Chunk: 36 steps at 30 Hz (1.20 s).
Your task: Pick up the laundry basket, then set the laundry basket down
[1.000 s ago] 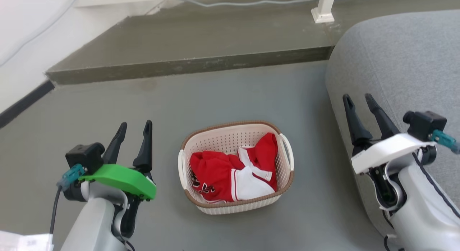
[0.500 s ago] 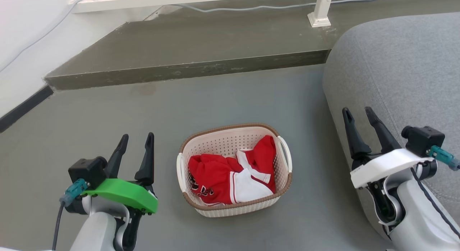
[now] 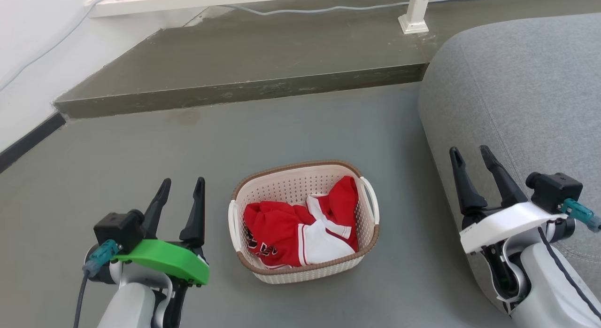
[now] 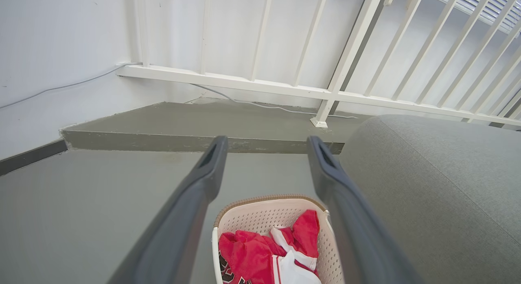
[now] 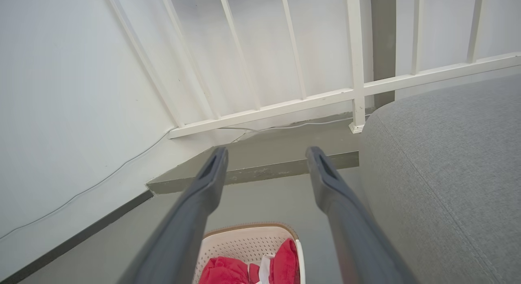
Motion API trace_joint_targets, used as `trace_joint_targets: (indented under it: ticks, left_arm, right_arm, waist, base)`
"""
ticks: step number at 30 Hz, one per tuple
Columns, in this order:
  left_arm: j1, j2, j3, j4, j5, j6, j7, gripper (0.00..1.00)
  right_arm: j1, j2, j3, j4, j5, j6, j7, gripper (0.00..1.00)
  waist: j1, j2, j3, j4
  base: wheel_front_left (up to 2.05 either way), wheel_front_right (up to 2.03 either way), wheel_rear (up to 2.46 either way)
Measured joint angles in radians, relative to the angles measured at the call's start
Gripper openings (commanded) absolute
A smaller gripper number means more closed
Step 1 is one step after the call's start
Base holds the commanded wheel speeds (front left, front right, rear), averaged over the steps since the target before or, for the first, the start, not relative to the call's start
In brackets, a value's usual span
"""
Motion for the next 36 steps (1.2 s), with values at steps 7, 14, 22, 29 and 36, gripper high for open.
trace_joint_targets:
  ticks: [7, 14, 22, 29, 36]
  left_arm:
    - [0.007, -0.007, 0.011, -0.012, 0.008, 0.0, 0.0, 1.0]
    - [0.016, -0.01, 0.014, -0.016, 0.009, 0.0, 0.0, 1.0]
    - [0.021, -0.012, 0.021, -0.025, 0.016, 0.0, 0.0, 1.0]
    - [0.052, -0.019, 0.015, 0.016, 0.008, -0.003, 0.005, 0.0]
    - [0.055, -0.019, 0.022, 0.014, -0.041, -0.003, 0.015, 0.0]
  right_arm:
    - [0.011, 0.005, -0.01, -0.006, -0.01, 0.001, 0.0, 1.0]
    - [0.016, 0.013, -0.019, -0.012, -0.019, 0.002, 0.0, 1.0]
    - [0.03, 0.023, -0.028, -0.015, -0.034, 0.003, 0.0, 1.0]
    - [0.067, 0.045, -0.027, 0.022, -0.032, 0.002, 0.003, 0.0]
    - [0.069, 0.049, -0.045, 0.022, 0.024, 0.003, 0.015, 0.0]
  waist:
    - [0.0, 0.0, -0.001, -0.001]
    - [0.0, 0.0, -0.001, -0.001]
    - [0.0, 0.0, -0.002, -0.002]
    - [0.0, 0.0, -0.003, -0.002]
    - [0.0, 0.0, -0.008, 0.001]
  base:
    - [0.0, 0.0, 0.0]
    - [0.0, 0.0, 0.0]
    - [0.0, 0.0, 0.0]
    - [0.0, 0.0, 0.0]
    - [0.0, 0.0, 0.0]
